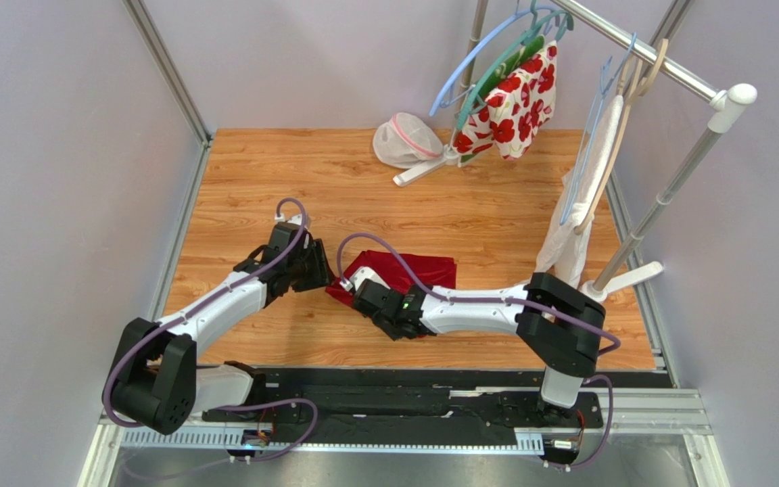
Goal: Fold the napkin, place the utensils inside, and roll it up
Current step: Roll the napkin with the utensil
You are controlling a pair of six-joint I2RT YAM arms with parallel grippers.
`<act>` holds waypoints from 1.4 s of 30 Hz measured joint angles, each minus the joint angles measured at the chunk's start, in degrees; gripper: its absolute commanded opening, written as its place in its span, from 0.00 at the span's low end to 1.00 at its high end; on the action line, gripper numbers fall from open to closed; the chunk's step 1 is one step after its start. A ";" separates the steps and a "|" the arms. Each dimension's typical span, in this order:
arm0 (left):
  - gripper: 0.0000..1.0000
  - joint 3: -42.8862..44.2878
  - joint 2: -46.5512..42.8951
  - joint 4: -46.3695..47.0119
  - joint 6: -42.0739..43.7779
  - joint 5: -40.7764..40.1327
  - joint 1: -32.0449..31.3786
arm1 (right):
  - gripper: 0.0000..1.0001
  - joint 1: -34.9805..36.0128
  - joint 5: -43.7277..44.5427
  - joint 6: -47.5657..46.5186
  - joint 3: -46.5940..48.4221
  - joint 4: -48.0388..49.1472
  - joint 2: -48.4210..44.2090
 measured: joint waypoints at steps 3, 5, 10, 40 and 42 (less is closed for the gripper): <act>0.53 0.00 -0.02 0.00 0.07 0.42 0.00 | 0.40 2.71 4.74 1.99 0.76 -0.44 1.40; 0.54 0.00 -0.02 -0.04 0.22 0.59 0.00 | 0.53 3.91 6.56 3.32 0.85 -0.39 1.90; 0.55 0.00 -0.02 -0.24 0.57 0.79 0.00 | 0.71 7.15 6.95 5.92 0.76 -0.35 1.14; 0.55 10.54 8.02 0.66 3.96 4.70 -2.80 | 0.70 -20.55 -13.42 26.29 -23.82 5.81 -28.15; 0.56 10.54 8.04 0.63 3.89 4.81 -2.80 | 0.69 -22.18 -14.49 26.18 -23.80 7.93 -26.25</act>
